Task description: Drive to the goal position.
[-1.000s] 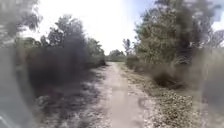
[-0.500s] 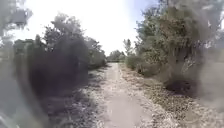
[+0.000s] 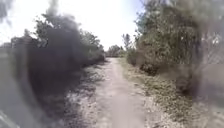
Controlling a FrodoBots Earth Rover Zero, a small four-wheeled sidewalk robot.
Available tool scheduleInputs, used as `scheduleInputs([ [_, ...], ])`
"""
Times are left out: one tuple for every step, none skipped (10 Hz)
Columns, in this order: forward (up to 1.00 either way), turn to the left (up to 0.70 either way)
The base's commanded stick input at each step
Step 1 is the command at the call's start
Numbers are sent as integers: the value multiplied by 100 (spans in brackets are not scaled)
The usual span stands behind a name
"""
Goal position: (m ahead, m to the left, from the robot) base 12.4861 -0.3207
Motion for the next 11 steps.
scheduleInputs([
  [85, 0],
  [85, 0],
  [85, 0],
  [85, 0],
  [85, 0],
  [85, 0],
  [85, 0],
  [85, 0],
  [85, 0],
  [85, 0],
  [85, 0],
])
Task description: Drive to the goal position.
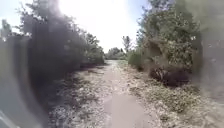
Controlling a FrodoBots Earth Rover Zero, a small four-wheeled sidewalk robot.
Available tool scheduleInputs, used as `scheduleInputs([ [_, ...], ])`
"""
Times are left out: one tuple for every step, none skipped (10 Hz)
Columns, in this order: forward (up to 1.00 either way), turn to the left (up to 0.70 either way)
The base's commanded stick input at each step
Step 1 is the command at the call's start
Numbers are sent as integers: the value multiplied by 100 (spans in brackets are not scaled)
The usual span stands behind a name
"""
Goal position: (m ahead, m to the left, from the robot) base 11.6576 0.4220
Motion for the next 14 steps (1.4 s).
scheduleInputs([
  [85, 0],
  [85, 0],
  [85, 0],
  [85, 0],
  [85, 0],
  [85, 0],
  [85, 0],
  [85, 0],
  [85, 0],
  [85, 0],
  [85, 0],
  [85, 0],
  [85, 0],
  [85, 0],
])
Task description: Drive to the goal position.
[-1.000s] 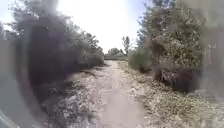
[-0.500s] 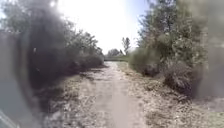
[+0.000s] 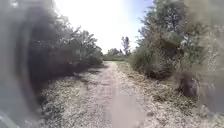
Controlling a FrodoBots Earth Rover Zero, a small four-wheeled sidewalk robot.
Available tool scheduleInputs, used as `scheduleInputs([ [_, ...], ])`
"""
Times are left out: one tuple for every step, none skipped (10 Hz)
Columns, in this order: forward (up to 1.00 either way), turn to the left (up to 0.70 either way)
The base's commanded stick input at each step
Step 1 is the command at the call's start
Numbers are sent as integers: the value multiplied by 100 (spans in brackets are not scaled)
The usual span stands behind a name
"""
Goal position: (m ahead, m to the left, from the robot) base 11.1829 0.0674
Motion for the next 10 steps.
scheduleInputs([
  [85, 0],
  [85, 0],
  [85, 0],
  [85, 0],
  [85, 0],
  [85, 0],
  [85, 0],
  [85, 0],
  [85, 0],
  [85, 0],
])
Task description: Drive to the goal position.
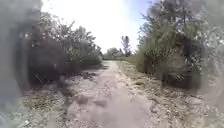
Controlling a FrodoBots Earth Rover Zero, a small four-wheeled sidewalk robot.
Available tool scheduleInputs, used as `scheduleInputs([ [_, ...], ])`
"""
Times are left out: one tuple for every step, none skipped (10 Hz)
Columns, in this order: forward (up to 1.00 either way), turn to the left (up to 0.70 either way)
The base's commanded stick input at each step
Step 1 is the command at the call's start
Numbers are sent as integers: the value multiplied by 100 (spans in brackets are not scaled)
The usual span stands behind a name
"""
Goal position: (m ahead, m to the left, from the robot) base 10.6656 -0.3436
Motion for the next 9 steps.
scheduleInputs([
  [85, 0],
  [85, 0],
  [85, 0],
  [85, 0],
  [85, 0],
  [85, 0],
  [85, 0],
  [85, 0],
  [85, 0],
])
